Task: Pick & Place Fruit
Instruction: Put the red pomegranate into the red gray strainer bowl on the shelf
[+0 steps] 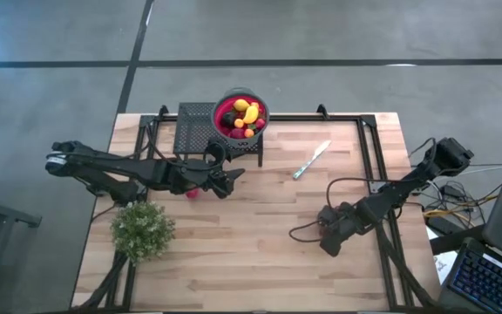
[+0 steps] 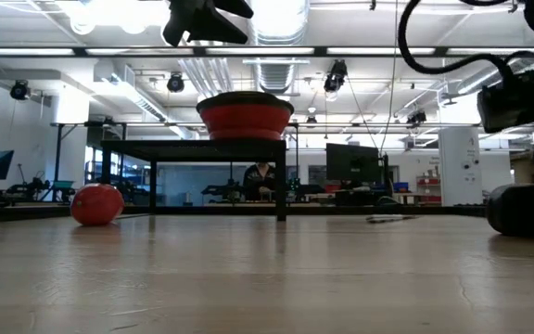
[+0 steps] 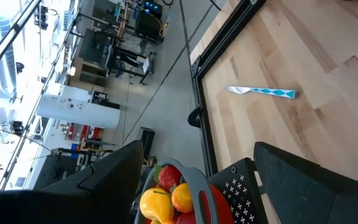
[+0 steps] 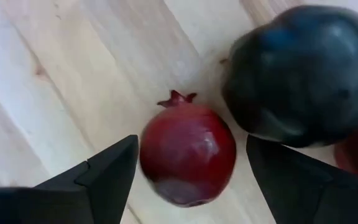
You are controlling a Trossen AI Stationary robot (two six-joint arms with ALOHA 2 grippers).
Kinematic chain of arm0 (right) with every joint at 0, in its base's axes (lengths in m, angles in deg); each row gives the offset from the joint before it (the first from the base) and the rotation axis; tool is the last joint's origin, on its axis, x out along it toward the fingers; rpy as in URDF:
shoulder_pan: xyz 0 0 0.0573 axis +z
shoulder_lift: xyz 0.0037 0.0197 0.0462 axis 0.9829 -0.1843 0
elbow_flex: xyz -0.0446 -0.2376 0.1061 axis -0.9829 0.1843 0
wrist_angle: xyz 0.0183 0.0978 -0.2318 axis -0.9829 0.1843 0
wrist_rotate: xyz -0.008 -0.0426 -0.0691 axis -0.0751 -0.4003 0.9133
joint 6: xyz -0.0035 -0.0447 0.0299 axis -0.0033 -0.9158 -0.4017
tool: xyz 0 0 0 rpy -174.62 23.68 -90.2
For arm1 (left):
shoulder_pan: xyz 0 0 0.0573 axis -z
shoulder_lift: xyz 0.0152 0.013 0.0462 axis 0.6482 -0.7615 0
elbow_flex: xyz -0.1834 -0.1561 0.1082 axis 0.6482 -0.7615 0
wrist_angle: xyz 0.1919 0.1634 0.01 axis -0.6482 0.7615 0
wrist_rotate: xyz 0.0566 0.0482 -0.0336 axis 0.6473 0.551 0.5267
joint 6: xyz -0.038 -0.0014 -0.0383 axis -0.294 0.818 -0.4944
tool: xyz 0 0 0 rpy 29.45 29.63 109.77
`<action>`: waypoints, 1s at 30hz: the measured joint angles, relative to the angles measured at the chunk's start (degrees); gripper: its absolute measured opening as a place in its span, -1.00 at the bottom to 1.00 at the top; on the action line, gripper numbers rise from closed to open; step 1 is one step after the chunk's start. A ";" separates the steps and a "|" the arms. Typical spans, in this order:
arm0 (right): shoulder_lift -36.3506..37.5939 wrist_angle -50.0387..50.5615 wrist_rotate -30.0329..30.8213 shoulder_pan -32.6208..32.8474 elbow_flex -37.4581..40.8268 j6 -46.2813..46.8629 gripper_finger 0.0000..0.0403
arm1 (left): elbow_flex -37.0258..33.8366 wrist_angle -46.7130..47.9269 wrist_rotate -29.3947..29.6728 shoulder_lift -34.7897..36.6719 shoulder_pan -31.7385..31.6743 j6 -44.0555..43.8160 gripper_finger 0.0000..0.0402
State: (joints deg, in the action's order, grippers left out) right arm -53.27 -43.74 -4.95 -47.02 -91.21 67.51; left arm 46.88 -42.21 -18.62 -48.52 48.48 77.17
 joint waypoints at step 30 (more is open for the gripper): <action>0.55 -13.32 -9.11 -0.41 2.14 1.25 0.09 | 0.00 -0.02 0.04 0.00 0.00 -0.06 0.55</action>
State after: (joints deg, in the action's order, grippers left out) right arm -52.73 -57.06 -14.06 -47.43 -89.07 68.75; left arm 46.88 -42.22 -18.58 -48.52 48.48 77.11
